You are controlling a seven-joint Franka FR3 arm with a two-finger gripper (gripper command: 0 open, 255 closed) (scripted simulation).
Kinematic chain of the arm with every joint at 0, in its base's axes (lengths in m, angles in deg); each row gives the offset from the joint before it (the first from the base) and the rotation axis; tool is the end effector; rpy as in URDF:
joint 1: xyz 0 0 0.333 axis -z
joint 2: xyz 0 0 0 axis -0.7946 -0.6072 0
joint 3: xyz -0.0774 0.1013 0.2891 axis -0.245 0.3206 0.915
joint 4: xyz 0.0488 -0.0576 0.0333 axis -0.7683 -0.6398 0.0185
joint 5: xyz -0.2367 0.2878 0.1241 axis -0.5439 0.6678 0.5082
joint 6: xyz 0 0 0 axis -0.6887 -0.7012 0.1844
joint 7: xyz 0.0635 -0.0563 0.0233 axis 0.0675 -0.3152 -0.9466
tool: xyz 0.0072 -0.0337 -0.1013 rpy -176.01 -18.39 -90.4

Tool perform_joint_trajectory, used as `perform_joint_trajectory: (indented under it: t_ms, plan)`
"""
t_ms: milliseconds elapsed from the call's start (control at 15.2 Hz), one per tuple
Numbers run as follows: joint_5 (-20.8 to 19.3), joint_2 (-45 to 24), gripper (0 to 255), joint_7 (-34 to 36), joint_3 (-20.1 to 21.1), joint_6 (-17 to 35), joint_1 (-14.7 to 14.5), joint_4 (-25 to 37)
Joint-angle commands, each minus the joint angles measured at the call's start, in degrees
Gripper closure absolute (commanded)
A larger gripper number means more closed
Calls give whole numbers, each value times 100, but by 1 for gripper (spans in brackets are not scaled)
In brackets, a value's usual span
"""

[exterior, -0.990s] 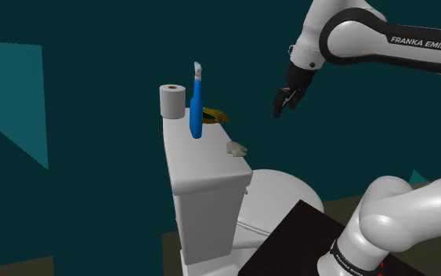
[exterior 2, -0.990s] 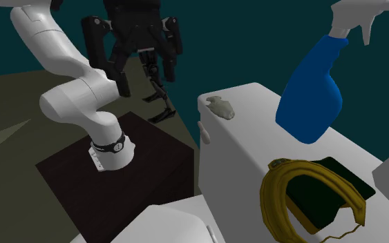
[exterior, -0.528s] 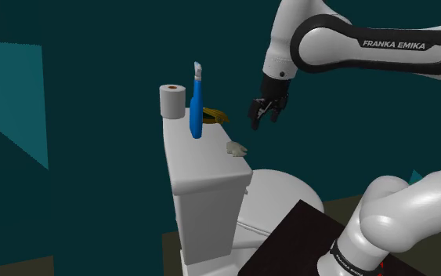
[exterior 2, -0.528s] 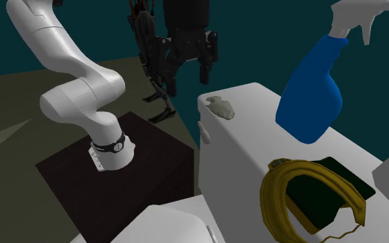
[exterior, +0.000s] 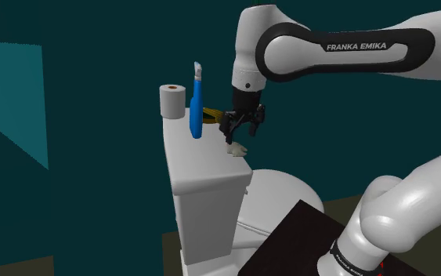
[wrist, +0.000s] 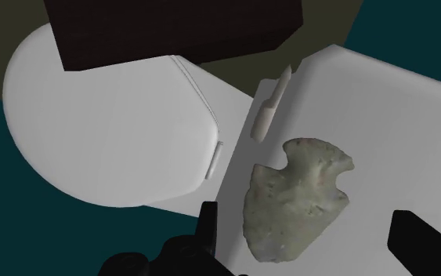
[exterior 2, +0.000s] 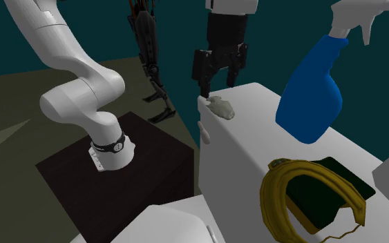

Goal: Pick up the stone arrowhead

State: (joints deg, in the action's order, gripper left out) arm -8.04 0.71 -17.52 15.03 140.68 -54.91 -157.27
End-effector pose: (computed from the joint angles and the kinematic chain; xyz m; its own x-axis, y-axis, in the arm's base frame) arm 0.3950 0.1692 0.5727 0.9807 -0.1937 0.0256 -0.1950 -0.9784 0.0690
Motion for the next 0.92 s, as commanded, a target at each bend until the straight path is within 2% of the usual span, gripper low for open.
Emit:
perform_joint_trajectory:
  t_ms: [0, 330, 462, 528, 858]
  plan:
    - [29, -32, 0, 74, 43, 106, -13, -96]
    - [49, -29, 0, 90, 75, 533, -29, -527]
    - [49, -29, 0, 90, 75, 533, -29, -527]
    - [48, -34, 255, 94, 79, 541, -29, -529]
    - [47, -39, 255, 95, 80, 541, -29, -523]
